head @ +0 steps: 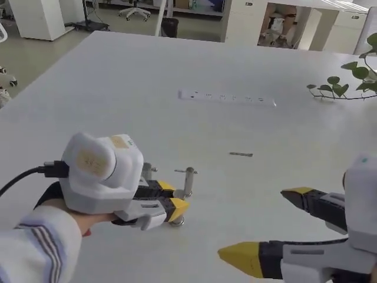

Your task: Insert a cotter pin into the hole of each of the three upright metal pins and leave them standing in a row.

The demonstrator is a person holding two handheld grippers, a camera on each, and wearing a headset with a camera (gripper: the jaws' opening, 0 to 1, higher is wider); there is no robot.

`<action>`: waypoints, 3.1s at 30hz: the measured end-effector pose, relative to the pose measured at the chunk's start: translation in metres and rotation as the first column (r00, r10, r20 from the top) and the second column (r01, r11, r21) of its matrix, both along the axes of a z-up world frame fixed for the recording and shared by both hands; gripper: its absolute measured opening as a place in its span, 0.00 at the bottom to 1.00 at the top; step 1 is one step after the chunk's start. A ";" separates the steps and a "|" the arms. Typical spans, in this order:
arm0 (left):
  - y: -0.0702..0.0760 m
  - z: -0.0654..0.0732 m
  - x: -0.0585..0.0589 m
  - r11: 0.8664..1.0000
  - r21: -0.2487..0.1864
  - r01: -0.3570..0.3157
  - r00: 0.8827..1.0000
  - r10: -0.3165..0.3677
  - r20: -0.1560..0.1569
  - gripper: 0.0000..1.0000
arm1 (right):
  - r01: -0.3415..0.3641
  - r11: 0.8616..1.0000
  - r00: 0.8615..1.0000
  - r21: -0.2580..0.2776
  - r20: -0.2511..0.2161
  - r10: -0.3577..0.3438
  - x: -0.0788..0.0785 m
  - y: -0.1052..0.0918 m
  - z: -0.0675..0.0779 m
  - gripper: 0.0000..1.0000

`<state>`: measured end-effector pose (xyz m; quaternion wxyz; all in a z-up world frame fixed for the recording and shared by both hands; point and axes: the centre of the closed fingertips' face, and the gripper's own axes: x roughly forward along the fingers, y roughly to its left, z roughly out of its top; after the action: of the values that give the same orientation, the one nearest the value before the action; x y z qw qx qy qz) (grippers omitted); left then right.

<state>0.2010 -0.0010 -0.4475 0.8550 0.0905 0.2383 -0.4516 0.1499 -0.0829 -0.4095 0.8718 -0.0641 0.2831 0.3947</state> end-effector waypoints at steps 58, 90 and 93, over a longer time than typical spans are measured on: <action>0.072 0.049 -0.068 0.991 -0.135 -0.015 0.996 0.003 -0.091 0.99 | -0.244 0.907 0.967 -0.344 -0.022 0.252 0.100 -0.050 -0.011 0.62; 0.087 0.041 -0.070 0.988 -0.089 -0.127 0.984 0.115 -0.137 0.99 | -0.534 0.651 0.838 -0.539 -0.240 0.489 0.193 -0.045 -0.063 0.21; 0.087 0.039 -0.068 0.987 -0.085 -0.137 0.983 0.124 -0.135 0.99 | -0.538 0.640 0.836 -0.549 -0.247 0.491 0.199 -0.045 -0.066 0.18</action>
<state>0.1334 0.0858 -0.4081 0.8690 0.0049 0.2768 -0.4102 0.3493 -0.1279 -0.4750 0.6458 -0.3983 0.3948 0.5181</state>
